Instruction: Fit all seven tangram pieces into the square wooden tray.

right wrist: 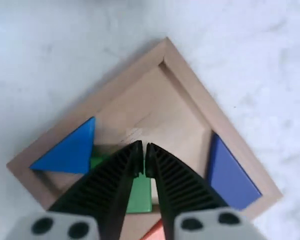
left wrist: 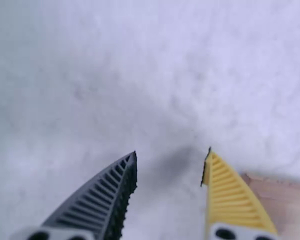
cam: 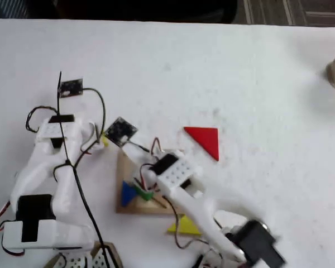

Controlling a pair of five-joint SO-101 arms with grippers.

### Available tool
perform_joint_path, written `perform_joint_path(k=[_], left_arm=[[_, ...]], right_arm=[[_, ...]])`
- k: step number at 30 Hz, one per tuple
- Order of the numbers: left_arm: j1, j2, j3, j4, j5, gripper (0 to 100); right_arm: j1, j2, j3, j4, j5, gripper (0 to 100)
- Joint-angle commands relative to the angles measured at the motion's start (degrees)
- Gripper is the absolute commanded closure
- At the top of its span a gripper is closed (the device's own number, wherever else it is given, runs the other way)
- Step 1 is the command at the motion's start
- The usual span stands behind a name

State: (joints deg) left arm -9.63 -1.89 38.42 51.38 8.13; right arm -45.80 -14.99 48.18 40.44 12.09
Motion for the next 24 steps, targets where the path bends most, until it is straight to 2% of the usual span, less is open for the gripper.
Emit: perform_joint_path(k=[1,3,5,7,10,15,19,24], left_arm=[[-0.6,-0.1,-2.3,-1.1,-0.3,77],[-0.6,-0.1,-2.3,-1.1,-0.3,77],[-0.6,-0.1,-2.3,-1.1,-0.3,77],[-0.6,-0.1,-2.3,-1.1,-0.3,77],[-0.6,-0.1,-2.3,-1.1,-0.3,77],[-0.6,-0.1,-2.3,-1.1,-0.3,77],[-0.6,-0.1,-2.3,-1.1,-0.3,77],[-0.6,-0.1,-2.3,-1.1,-0.4,77]], right_arm=[[-1.2,-11.3,3.0,1.5,0.8,98.1],[-4.4,-15.7,5.3,3.2,0.6,98.1],[-8.0,-18.5,7.5,4.1,-2.7,98.1],[-10.6,-18.9,8.9,3.9,-6.4,98.2],[-12.6,-16.1,9.4,2.8,-7.7,98.2],[-12.7,-5.6,8.5,-3.6,-7.7,98.2],[-12.5,1.5,4.7,-3.8,-7.7,98.2],[-8.0,5.0,1.6,-5.2,-7.7,98.2]])
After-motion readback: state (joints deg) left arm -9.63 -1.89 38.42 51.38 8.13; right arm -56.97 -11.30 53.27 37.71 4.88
